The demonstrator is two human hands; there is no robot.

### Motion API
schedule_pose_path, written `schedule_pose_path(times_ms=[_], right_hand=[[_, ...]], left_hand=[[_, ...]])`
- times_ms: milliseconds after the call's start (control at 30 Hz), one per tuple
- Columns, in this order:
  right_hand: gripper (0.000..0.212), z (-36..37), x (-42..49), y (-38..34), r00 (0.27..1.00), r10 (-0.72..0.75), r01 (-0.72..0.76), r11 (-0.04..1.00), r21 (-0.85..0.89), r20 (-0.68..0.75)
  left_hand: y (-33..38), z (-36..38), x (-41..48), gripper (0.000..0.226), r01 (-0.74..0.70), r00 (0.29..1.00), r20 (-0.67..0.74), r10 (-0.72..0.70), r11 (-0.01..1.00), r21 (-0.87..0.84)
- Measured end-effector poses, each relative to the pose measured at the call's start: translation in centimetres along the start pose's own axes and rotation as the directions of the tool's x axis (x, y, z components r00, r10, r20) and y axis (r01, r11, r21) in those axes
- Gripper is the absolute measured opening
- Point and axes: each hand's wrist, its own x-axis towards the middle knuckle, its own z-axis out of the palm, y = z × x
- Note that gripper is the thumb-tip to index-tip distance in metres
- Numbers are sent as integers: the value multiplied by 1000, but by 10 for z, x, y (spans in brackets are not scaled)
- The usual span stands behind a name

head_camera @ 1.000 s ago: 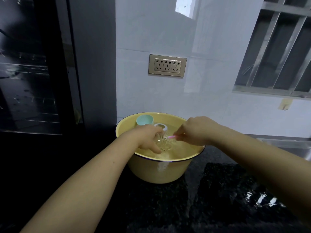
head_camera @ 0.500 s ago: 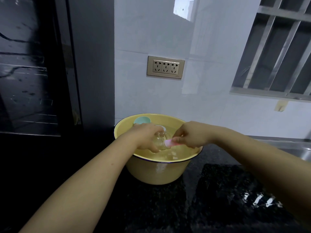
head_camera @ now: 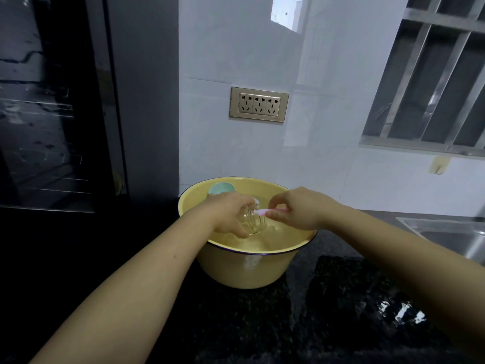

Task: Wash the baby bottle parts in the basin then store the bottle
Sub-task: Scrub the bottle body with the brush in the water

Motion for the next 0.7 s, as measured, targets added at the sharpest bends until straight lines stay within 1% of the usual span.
schedule_pose_path(times_ms=[100,200,300,367,433,500,567,600,633,700], right_hand=[[54,4,0,-3,1000,-19,19,987,-160,2],[54,2,2,-5,999,-5,17,969,-245,52],[57,-4,3,-10,995,26,10,940,-342,101],[60,-8,2,-11,995,9,35,900,-435,100],[57,-14,-1,-10,997,-35,62,859,-508,64],[51,-21,-5,-6,997,-73,73,847,-527,21],[46,-26,-9,-1,994,-103,78,852,-517,-20],[46,-27,-10,2,993,-114,81,857,-509,-34],[45,-27,-11,4,992,-119,84,861,-502,-39],[46,-27,-13,8,993,-115,96,872,-481,-11]], left_hand=[[-1,1,1,63,-9,1000,-4,9,1000,6],[2,-1,0,63,7,1000,-5,-7,1000,25],[4,-1,-1,58,10,1000,1,-10,998,63],[5,-1,-2,57,17,1000,8,-18,997,70],[5,-1,-1,55,22,999,25,-23,997,72],[5,-1,-1,49,30,998,56,-36,994,108],[3,-1,-1,39,51,994,84,-64,988,149],[3,0,-1,38,67,992,99,-82,986,152],[3,0,0,40,81,988,117,-99,986,145],[4,0,0,53,91,980,166,-113,987,132]])
